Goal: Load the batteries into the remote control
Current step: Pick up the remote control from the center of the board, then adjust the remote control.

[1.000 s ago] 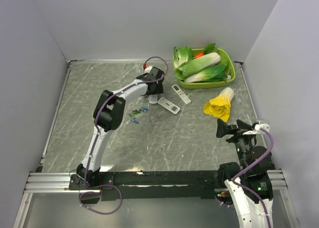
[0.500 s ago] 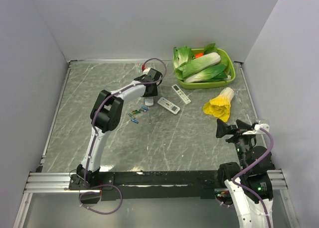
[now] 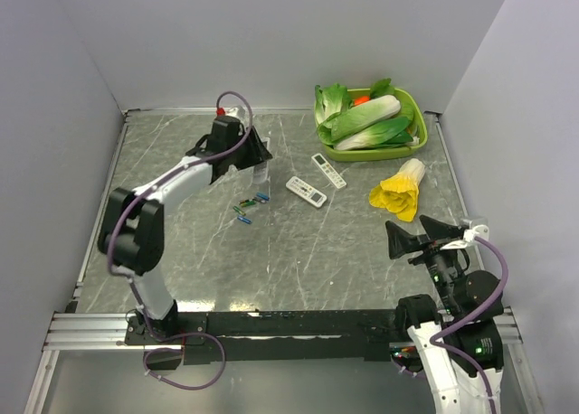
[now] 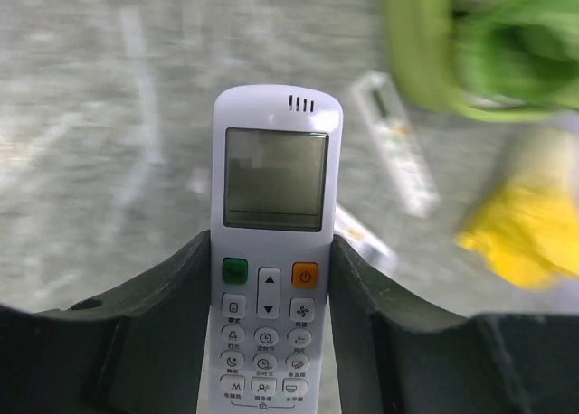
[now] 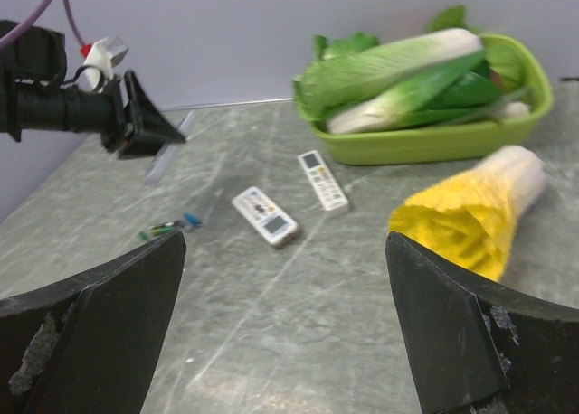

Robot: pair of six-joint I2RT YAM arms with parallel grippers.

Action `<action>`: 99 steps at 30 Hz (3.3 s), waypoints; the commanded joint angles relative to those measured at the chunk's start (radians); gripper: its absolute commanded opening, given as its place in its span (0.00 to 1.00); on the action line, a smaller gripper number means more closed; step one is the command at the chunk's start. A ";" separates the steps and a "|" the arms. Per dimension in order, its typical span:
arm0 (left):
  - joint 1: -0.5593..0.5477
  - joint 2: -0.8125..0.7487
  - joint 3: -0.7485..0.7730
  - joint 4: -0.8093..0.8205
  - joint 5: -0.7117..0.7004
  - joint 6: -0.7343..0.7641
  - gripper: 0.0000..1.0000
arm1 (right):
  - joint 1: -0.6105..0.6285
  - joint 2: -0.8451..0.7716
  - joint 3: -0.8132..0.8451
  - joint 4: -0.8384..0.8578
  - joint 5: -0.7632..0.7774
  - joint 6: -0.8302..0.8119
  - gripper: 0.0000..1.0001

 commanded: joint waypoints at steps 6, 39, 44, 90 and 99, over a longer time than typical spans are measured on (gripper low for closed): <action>-0.002 -0.294 -0.357 0.448 0.459 -0.262 0.01 | 0.009 0.229 0.071 0.040 -0.349 0.034 1.00; -0.086 -0.725 -0.795 0.525 0.657 -0.482 0.01 | 0.408 0.886 -0.062 0.844 -0.430 0.233 1.00; -0.105 -0.704 -0.800 0.611 0.676 -0.494 0.01 | 0.406 0.938 -0.073 0.917 -0.393 0.593 0.99; -0.177 -0.931 -0.763 0.289 0.249 -0.261 0.99 | 0.491 1.076 -0.260 1.324 -0.195 1.238 0.00; -0.449 -1.089 -0.779 0.207 -0.140 -0.003 0.99 | 0.498 0.959 -0.191 0.907 -0.075 1.259 0.00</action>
